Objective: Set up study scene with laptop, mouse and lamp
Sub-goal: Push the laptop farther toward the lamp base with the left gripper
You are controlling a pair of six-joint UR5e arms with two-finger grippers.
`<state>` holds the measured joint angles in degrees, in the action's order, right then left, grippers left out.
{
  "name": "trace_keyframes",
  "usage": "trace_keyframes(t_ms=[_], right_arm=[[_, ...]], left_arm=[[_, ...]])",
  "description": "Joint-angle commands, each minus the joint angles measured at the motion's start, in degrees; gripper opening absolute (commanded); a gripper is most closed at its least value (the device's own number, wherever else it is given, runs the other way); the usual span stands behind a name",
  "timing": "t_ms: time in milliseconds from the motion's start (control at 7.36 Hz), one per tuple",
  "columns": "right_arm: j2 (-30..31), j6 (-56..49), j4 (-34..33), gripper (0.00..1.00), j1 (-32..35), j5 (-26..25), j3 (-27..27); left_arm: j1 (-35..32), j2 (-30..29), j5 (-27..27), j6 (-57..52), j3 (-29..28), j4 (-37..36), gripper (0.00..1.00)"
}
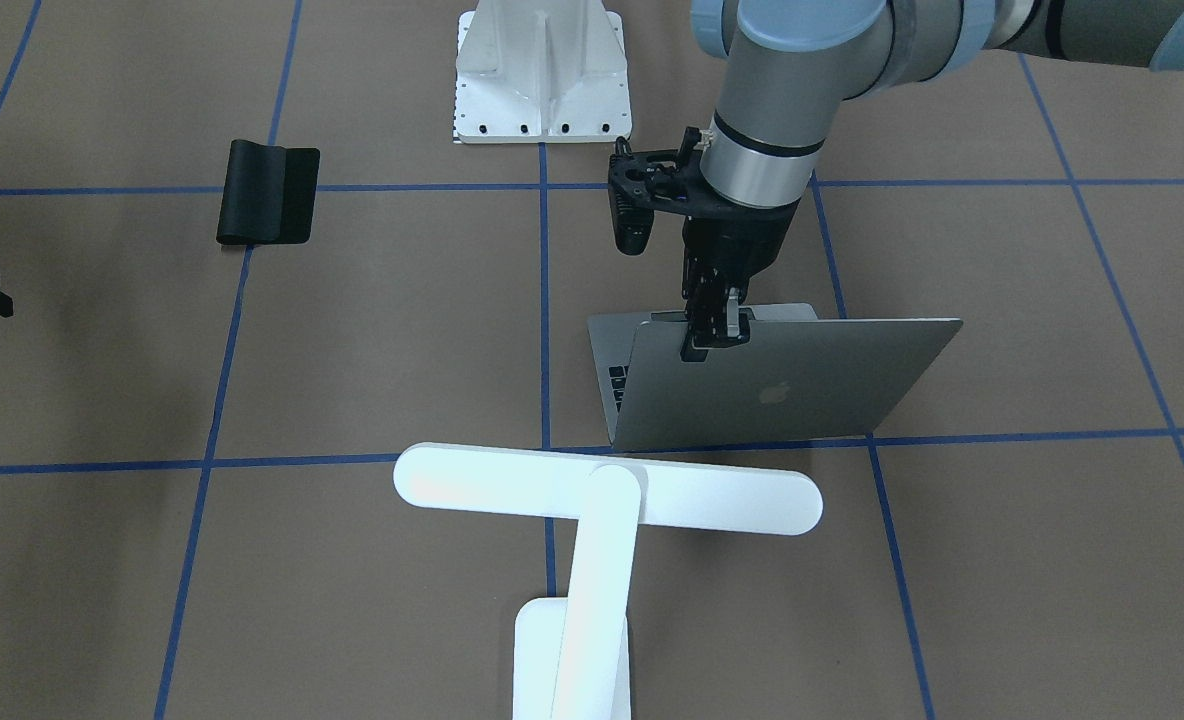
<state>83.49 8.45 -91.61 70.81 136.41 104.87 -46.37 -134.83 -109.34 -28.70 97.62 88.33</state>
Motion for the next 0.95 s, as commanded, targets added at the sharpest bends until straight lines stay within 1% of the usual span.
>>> trace_keyframes(t_ms=[0, 136, 272, 544, 816], right_arm=[[0.0, -0.1, 0.0, 1.0, 0.0, 0.0, 0.0], [0.0, -0.1, 0.0, 1.0, 0.0, 0.0, 0.0], [0.0, -0.2, 0.0, 1.0, -0.1, 0.0, -0.2], [0.0, -0.5, 0.0, 1.0, 0.0, 0.0, -0.5], [0.0, -0.5, 0.0, 1.0, 0.0, 0.0, -0.5]], left_arm=[[0.0, 0.1, 0.0, 0.3, -1.4, 2.2, 0.0], [0.0, 0.0, 0.0, 0.5, -1.3, 2.2, 0.01], [0.1, 0.0, 0.0, 0.6, -1.5, 2.2, 0.08], [0.6, -0.1, 0.1, 2.1, -2.1, 2.2, 0.1], [2.2, -0.1, 1.9, 3.2, -2.0, 2.2, 0.11]])
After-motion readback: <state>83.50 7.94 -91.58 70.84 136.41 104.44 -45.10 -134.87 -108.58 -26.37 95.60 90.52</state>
